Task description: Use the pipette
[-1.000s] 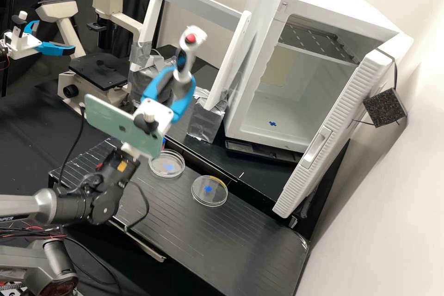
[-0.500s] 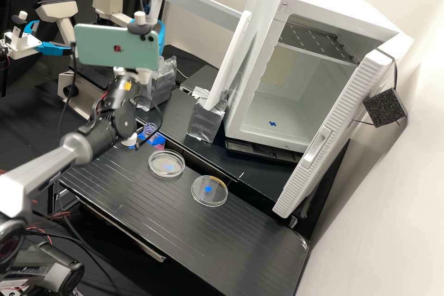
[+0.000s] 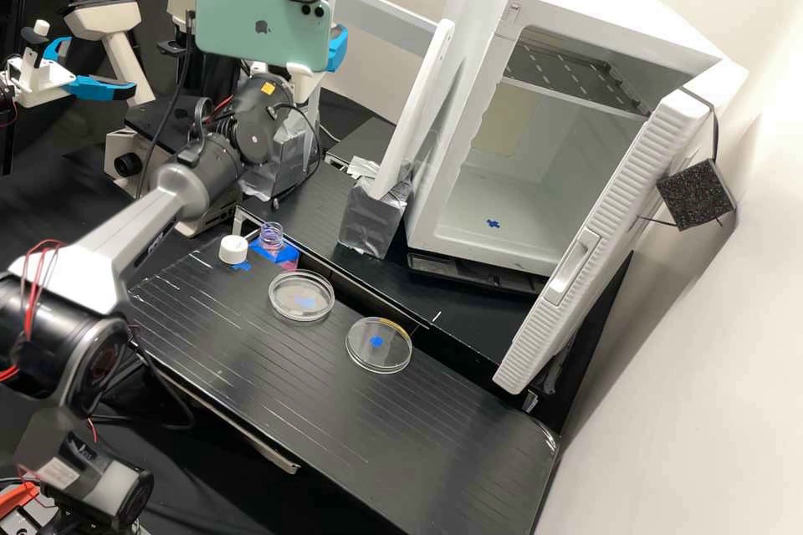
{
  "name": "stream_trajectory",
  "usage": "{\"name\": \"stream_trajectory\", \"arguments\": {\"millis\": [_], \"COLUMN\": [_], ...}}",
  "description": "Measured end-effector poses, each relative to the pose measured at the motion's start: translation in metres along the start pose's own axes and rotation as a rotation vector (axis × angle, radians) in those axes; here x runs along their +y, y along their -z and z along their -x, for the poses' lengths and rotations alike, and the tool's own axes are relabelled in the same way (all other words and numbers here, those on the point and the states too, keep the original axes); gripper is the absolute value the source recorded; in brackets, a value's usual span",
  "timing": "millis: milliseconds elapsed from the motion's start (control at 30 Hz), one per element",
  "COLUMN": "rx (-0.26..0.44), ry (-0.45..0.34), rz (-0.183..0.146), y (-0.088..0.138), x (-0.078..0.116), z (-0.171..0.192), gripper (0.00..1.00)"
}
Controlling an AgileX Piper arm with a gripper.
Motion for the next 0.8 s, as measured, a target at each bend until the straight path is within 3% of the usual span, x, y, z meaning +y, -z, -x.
{"name": "stream_trajectory", "arguments": {"millis": [200, 267, 333, 467, 533, 800], "rx": [-0.086, -0.121, -0.109, -0.098, -0.097, -0.061], "ry": [0.044, 0.112, 0.173, 0.269, 0.274, 0.262], "rz": [-0.043, -0.062, -0.077, -0.056, -0.049, -0.075], "y": [0.004, 0.002, 0.003, 0.005, 0.005, 0.004], "x": [0.000, -0.004, -0.009, -0.019, -0.019, -0.012], "z": [-0.020, -0.026, -0.029, -0.037, -0.038, -0.033], "gripper": [0.00, 0.00, 0.00, 0.00, 0.00, 0.00]}}
